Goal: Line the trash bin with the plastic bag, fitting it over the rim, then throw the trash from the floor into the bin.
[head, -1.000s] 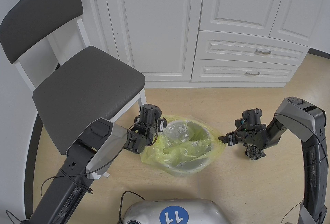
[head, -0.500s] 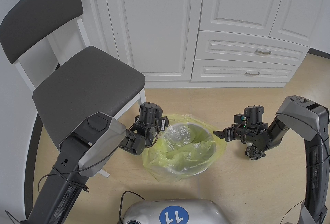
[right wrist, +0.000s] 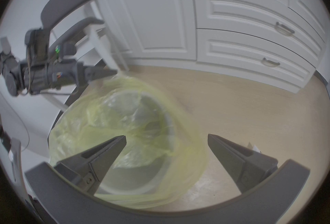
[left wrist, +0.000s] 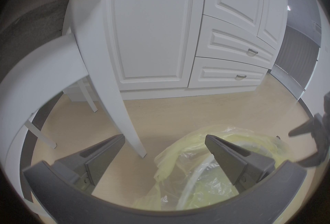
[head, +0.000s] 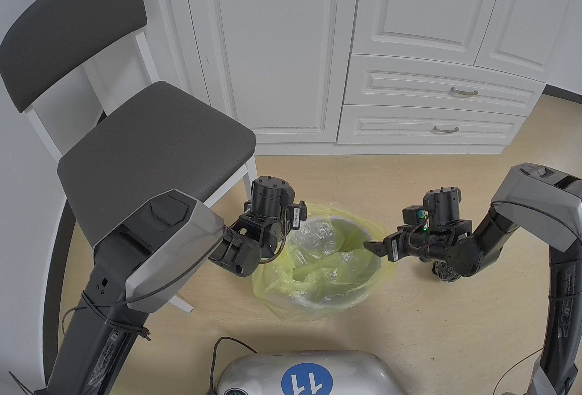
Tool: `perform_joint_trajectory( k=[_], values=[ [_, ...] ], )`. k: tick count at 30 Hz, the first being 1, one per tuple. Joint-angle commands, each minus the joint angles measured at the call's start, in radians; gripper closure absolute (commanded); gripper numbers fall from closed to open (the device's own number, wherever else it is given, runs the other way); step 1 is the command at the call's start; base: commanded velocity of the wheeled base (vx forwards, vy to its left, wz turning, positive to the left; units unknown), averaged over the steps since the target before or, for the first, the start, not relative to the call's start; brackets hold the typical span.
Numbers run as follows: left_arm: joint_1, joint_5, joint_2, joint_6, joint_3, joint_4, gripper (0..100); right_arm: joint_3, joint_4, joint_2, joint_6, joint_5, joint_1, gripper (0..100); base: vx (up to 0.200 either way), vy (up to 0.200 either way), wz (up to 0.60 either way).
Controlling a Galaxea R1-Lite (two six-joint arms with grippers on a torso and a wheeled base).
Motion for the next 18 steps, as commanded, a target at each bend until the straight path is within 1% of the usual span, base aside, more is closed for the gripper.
perform_joint_trajectory(
  k=[1,2,3,4,5,11,15,18],
  values=[
    [-0.002,0.003,-0.054,0.002,0.098,-0.045,0,0.087,0.005,-0.027,-0.077,-0.017,0.055,0,0.000,0.000,0.00],
    [-0.003,0.003,-0.063,0.002,0.117,-0.058,0,0.096,0.005,-0.024,-0.103,-0.017,0.055,0,0.000,0.000,0.00],
    [-0.006,0.003,-0.078,0.005,0.157,-0.079,0,0.116,0.005,-0.019,-0.158,-0.017,0.049,0,0.000,0.000,0.00],
    [-0.006,0.005,-0.085,0.007,0.175,-0.090,0,0.126,0.007,-0.017,-0.181,-0.017,0.046,0,0.000,0.000,0.00],
    [-0.012,0.006,-0.106,0.008,0.219,-0.113,0,0.151,0.010,-0.017,-0.232,-0.017,0.043,0,0.000,0.000,0.00],
    [-0.041,0.002,-0.193,0.011,0.416,-0.200,0,0.235,0.044,-0.060,-0.350,-0.015,0.046,0,0.000,0.000,0.00],
    [-0.060,-0.009,-0.235,0.016,0.540,-0.243,0,0.266,0.139,-0.073,-0.426,-0.015,0.057,0,0.000,0.000,0.00],
    [-0.069,-0.014,-0.239,0.016,0.591,-0.262,0,0.255,0.220,-0.059,-0.475,-0.017,0.060,0,0.000,0.000,0.00]
  ],
)
